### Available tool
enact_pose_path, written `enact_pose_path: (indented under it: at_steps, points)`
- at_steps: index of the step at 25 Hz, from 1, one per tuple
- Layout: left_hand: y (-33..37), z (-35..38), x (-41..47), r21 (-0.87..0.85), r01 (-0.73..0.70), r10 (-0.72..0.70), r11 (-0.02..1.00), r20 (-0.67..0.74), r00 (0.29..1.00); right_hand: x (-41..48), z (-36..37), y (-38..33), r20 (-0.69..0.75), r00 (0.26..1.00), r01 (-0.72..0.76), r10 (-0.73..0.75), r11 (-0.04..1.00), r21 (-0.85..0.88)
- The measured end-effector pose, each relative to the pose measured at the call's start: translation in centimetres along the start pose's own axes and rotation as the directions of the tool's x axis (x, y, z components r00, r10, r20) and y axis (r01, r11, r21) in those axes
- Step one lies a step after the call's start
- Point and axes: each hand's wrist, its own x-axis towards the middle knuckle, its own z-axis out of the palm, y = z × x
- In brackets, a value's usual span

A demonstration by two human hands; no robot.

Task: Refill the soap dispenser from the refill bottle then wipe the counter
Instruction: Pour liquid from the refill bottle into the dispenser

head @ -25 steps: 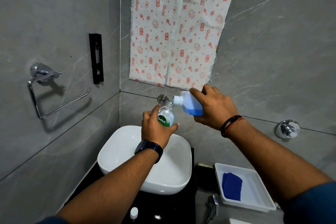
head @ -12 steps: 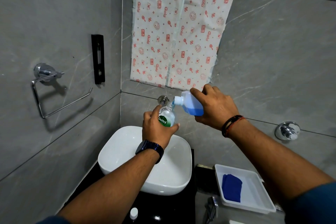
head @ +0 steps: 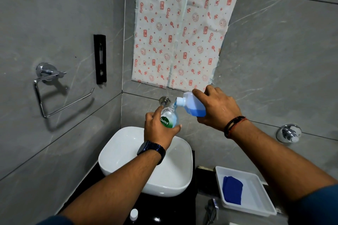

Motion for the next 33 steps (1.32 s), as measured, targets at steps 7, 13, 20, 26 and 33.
enact_pose_path:
  at_steps: [7,13,20,26,33]
  points:
    - [-0.23,-0.06,0.03,0.001,-0.001,0.001,1.0,-0.009,1.0,0.13,0.18,-0.15,0.003,1.0,-0.008,0.008,1.0,-0.005]
    - [-0.36,-0.03,0.05,0.001,0.007,-0.007,1.0,-0.011,1.0,0.16,0.25,-0.18,0.0,1.0,-0.004,0.004,1.0,-0.003]
    - [-0.22,0.02,0.06,-0.002,0.013,-0.013,1.0,-0.001,1.0,0.21,0.25,-0.17,0.004,1.0,-0.011,0.011,1.0,-0.001]
    - [-0.2,0.04,0.07,-0.001,0.017,-0.017,1.0,0.006,1.0,0.18,0.26,-0.07,0.006,1.0,-0.006,0.006,1.0,-0.007]
    - [-0.14,0.1,-0.02,-0.001,0.017,-0.017,1.0,0.003,1.0,0.21,0.26,-0.07,0.003,1.0,-0.009,0.01,1.0,-0.008]
